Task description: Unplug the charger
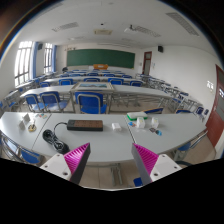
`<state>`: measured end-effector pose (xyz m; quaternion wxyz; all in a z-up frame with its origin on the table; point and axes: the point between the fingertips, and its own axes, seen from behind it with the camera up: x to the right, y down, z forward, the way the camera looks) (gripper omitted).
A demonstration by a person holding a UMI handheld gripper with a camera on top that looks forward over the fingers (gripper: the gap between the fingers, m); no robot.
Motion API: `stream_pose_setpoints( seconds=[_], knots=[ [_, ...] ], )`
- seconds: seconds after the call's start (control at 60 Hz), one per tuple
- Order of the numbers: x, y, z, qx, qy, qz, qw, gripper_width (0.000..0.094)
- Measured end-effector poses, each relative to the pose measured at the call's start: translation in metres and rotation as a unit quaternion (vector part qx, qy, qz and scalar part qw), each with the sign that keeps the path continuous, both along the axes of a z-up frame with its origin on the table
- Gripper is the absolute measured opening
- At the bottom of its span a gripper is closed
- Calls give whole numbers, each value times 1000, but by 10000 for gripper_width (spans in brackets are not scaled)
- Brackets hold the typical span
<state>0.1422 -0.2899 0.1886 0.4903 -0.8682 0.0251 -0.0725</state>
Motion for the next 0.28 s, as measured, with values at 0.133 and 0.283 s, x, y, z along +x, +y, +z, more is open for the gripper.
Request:
stream_pose_setpoints(
  seconds=[0.133,0.283],
  knots=[
    [-8,-14,10,10,-1,8,1000,849],
    [-7,-21,11,9,-7,6,1000,849]
  ],
)
